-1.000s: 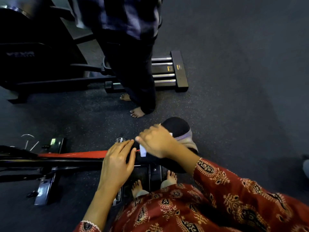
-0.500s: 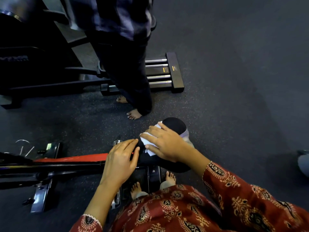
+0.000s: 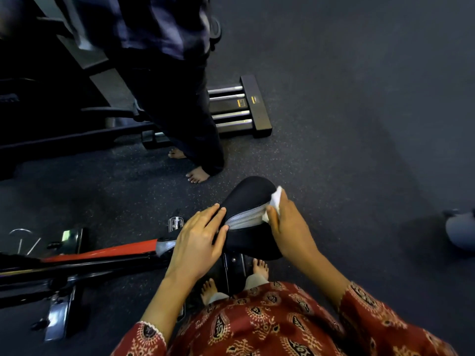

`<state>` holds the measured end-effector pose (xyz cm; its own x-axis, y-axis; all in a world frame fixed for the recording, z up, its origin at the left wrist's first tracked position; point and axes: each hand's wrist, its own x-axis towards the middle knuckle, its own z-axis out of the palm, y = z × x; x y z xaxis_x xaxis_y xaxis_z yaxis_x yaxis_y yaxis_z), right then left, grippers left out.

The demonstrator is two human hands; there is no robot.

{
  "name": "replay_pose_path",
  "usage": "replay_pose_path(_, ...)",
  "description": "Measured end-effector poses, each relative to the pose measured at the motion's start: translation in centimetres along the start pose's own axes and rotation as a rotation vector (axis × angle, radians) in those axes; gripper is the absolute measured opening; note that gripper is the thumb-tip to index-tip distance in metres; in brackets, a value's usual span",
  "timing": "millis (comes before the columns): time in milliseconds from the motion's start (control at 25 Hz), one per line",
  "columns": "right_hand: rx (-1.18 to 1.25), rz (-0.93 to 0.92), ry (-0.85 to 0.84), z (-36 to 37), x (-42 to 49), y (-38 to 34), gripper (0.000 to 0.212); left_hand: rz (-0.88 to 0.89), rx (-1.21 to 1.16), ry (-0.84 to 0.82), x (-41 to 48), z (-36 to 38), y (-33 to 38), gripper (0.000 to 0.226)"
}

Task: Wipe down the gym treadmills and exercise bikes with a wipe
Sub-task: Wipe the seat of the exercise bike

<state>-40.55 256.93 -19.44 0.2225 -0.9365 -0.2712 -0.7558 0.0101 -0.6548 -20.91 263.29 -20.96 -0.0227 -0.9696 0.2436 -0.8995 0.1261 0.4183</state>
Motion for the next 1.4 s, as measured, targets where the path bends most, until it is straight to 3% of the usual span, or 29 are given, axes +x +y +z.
replay_pose_path(80,-0.028,-0.02,0.074,1.0,-2.2,0.5,0.06,0.002,-0.007,-0.008,0.1,0.0,-0.1,0.045)
replay_pose_path(200,-0.263,-0.236,0.201,2.6,-4.4,1.8,0.058,0.017,-0.021,-0.022,0.1,0.1,-0.5,0.045)
replay_pose_path(400,-0.614,-0.655,0.174,3.5,-6.4,5.3,0.053,0.087,-0.027,-0.038,-0.3,-0.5,-1.1,0.045)
replay_pose_path(520,-0.668,-0.797,0.136,4.6,-5.2,3.7,0.063,0.122,-0.03,-0.037,-0.7,-1.0,-1.7,0.043)
replay_pose_path(720,-0.526,-0.741,0.327,4.1,-4.7,2.5,0.039,0.106,-0.021,-0.013,-2.4,-2.5,-3.4,0.041)
replay_pose_path(840,-0.536,-0.482,0.389,4.6,-3.7,0.8,0.051,0.11,-0.032,-0.013,-2.7,-2.7,-3.8,0.041)
replay_pose_path(920,-0.532,-0.405,0.381,6.1,-2.8,-0.9,0.055,0.112,-0.046,-0.015,-2.7,-2.8,-3.9,0.041)
replay_pose_path(1120,-0.847,-0.849,0.19,5.3,-3.8,1.2,0.055,0.125,-0.055,-0.001,-3.5,-3.5,-4.8,0.043)
replay_pose_path(1320,-0.845,-0.627,0.263,5.2,-4.1,2.0,0.062,0.074,-0.107,0.052,-5.1,-4.2,-6.1,0.044)
replay_pose_path(1400,-0.799,-0.637,0.259,6.9,-4.0,0.3,0.057,0.055,-0.11,0.075,-5.9,-4.5,-6.6,0.043)
